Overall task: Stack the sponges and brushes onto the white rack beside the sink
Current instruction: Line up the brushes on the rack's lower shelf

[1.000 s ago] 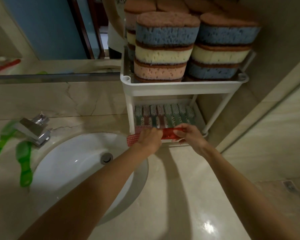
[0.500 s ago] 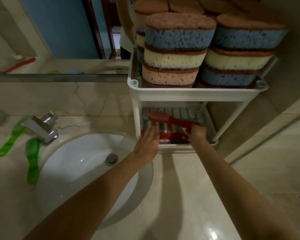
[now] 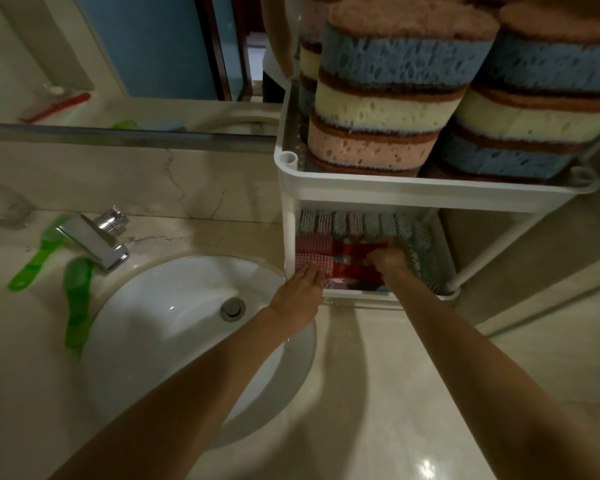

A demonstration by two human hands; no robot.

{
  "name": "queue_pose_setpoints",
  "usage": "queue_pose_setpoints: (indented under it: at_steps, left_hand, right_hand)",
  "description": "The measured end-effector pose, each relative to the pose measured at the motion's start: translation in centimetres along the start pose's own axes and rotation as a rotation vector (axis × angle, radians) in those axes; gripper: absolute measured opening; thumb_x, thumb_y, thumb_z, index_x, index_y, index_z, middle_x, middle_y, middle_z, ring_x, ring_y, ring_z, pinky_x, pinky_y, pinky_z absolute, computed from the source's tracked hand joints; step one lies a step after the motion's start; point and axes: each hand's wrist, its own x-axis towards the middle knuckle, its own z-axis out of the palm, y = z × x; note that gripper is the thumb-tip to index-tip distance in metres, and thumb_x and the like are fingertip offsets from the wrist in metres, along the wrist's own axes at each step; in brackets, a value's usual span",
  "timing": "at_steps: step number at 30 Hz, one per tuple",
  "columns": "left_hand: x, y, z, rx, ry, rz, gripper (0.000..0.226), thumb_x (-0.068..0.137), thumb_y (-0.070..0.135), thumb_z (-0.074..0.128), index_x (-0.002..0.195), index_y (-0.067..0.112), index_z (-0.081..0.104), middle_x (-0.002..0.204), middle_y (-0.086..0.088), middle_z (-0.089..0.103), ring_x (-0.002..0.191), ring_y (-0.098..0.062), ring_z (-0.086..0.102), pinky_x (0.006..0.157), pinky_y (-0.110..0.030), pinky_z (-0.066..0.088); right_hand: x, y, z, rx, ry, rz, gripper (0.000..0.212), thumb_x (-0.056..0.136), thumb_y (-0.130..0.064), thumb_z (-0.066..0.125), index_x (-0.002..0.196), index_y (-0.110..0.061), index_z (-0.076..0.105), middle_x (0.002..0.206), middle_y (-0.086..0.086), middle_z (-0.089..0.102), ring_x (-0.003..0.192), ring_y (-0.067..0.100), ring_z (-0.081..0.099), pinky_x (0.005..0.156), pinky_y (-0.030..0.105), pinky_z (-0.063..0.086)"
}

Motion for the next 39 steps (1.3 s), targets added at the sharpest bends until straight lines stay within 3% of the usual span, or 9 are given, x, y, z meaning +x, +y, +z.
queue_pose_setpoints:
  at_steps: [5, 14, 17, 19, 23, 28, 34, 37, 39]
  left_hand:
    - [0.2, 0.2, -0.2, -0.009, -0.015, -0.010, 0.057, 0.096, 0.006, 0.038, 0.148, 0.002, 0.017, 0.156, -0.015, 0.015, 0.145, -0.027, 0.018, 0.119, -0.032, 0.015]
    - [-0.6, 0.0, -0.4, -0.195, -0.002, -0.067, 0.055, 0.097, 0.002, 0.036, 0.148, 0.002, 0.017, 0.158, -0.012, 0.014, 0.147, -0.023, 0.016, 0.119, -0.030, 0.015]
    - [-2.0, 0.1, -0.4, -0.291, 0.114, -0.073, 0.049, 0.095, 0.001, 0.040, 0.143, 0.004, 0.033, 0.152, -0.010, 0.032, 0.140, -0.023, 0.032, 0.114, -0.029, 0.027]
    - [-3.5, 0.0, -0.6, -0.387, 0.184, -0.109, 0.045, 0.095, 0.002, 0.039, 0.139, 0.005, 0.041, 0.145, -0.010, 0.042, 0.132, -0.024, 0.041, 0.108, -0.028, 0.032]
    - [-7.4, -2.3, 0.1, -0.492, 0.273, -0.267, 0.039, 0.095, 0.013, 0.038, 0.129, 0.004, 0.054, 0.130, -0.013, 0.058, 0.118, -0.027, 0.055, 0.101, -0.033, 0.040]
    - [-14.0, -7.8, 1.8, -0.608, 0.303, -0.483, 0.030, 0.094, 0.005, 0.043, 0.115, 0.000, 0.063, 0.118, -0.015, 0.066, 0.111, -0.030, 0.060, 0.096, -0.030, 0.042]
    - [-21.2, -17.1, 4.6, -0.696, 0.358, -0.716, 0.025, 0.091, 0.003, 0.048, 0.107, 0.000, 0.067, 0.109, -0.017, 0.070, 0.104, -0.030, 0.064, 0.088, -0.029, 0.043]
    - [-24.5, -22.2, 5.4, -0.691, 0.334, -0.776, 0.025, 0.091, 0.004, 0.048, 0.107, 0.000, 0.067, 0.109, -0.017, 0.069, 0.103, -0.029, 0.063, 0.081, -0.027, 0.041]
    - [-26.4, -26.3, 5.7, -0.676, 0.338, -0.836, 0.026, 0.089, 0.003, 0.050, 0.107, -0.001, 0.067, 0.110, -0.020, 0.068, 0.105, -0.032, 0.062, 0.085, -0.031, 0.043]
  right_hand:
    - [0.0, 0.3, 0.7, -0.206, 0.079, -0.078, 0.031, 0.086, -0.002, 0.048, 0.115, 0.002, 0.058, 0.118, 0.025, 0.060, 0.110, 0.037, 0.057, 0.093, 0.040, 0.049]
    - [-2.3, 1.0, -0.4, -0.081, 0.125, -0.164, 0.033, 0.083, 0.007, 0.044, 0.114, 0.006, 0.059, 0.120, 0.025, 0.059, 0.115, 0.037, 0.053, 0.099, 0.032, 0.040]
    - [-3.8, 1.6, -0.7, -0.026, 0.168, -0.272, 0.032, 0.081, 0.009, 0.045, 0.109, 0.002, 0.061, 0.120, 0.021, 0.058, 0.113, 0.033, 0.053, 0.097, 0.027, 0.039]
    - [-5.6, 2.4, -0.4, -0.004, 0.196, -0.340, 0.029, 0.080, 0.008, 0.048, 0.104, -0.001, 0.062, 0.115, 0.018, 0.057, 0.109, 0.032, 0.054, 0.099, 0.034, 0.041]
    - [-11.3, 4.0, 2.5, 0.106, 0.221, -0.510, 0.017, 0.076, 0.008, 0.054, 0.089, 0.001, 0.062, 0.095, 0.013, 0.059, 0.093, 0.029, 0.055, 0.085, 0.033, 0.043]
    - [-17.7, 5.3, 10.0, 0.195, -0.033, -0.320, 0.013, 0.082, 0.002, 0.054, 0.091, -0.003, 0.062, 0.090, 0.012, 0.064, 0.081, 0.023, 0.057, 0.079, 0.032, 0.046]
    - [-23.6, 3.6, 20.8, 0.031, -0.438, -0.277, 0.020, 0.082, -0.002, 0.053, 0.076, -0.020, 0.059, 0.082, 0.001, 0.061, 0.088, 0.032, 0.064, 0.089, 0.048, 0.051]
    - [-26.2, 1.9, 26.4, -0.047, -0.543, -0.266, 0.015, 0.084, -0.004, 0.049, 0.081, -0.010, 0.062, 0.080, 0.005, 0.062, 0.081, 0.027, 0.063, 0.088, 0.048, 0.052]
    - [-27.6, 0.8, 30.1, -0.119, -0.580, -0.268, 0.016, 0.085, -0.007, 0.050, 0.090, -0.004, 0.065, 0.086, 0.008, 0.064, 0.090, 0.031, 0.064, 0.091, 0.049, 0.051]
